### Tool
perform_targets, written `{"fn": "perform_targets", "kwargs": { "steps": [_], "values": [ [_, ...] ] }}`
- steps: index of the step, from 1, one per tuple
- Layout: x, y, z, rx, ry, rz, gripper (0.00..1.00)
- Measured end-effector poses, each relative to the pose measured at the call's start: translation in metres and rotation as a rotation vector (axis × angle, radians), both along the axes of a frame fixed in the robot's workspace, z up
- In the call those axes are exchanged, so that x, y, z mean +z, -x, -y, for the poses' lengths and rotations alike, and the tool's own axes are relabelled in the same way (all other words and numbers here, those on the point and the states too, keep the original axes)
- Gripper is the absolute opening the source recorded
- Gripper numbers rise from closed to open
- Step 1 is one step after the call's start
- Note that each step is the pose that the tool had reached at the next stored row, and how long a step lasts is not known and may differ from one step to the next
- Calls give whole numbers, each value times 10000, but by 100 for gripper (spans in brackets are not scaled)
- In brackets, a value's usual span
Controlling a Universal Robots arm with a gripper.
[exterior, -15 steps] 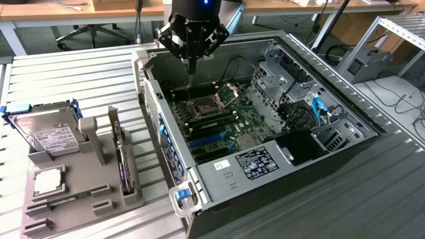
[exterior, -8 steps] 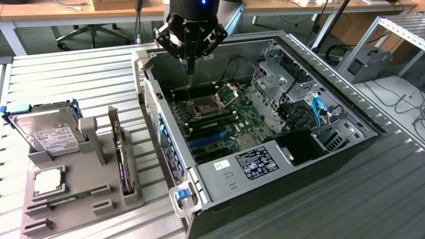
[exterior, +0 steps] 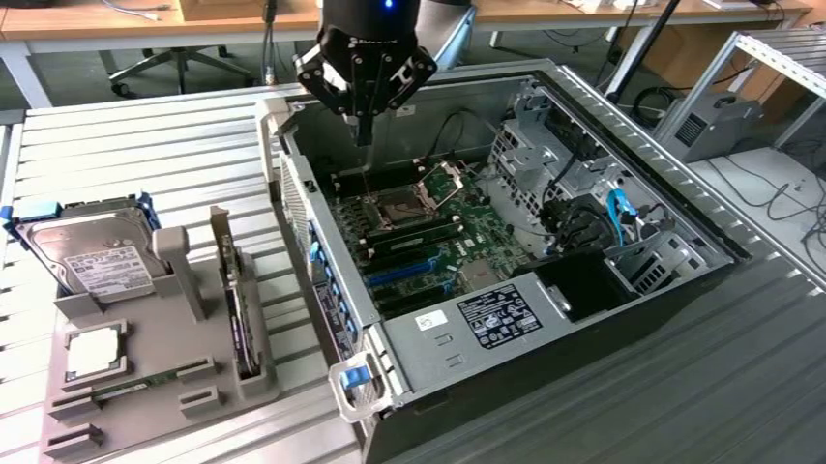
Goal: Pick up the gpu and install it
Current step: 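Reach for the gpu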
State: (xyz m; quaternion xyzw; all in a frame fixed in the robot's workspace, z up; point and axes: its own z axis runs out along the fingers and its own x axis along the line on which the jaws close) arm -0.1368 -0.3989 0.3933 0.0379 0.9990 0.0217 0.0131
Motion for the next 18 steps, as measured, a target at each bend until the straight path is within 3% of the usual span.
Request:
{"fn": "perform_targets", "kwargs": {
  "steps": [18],
  "values": [
    [0,138,0,0,1,-1,11]
  ]
}}
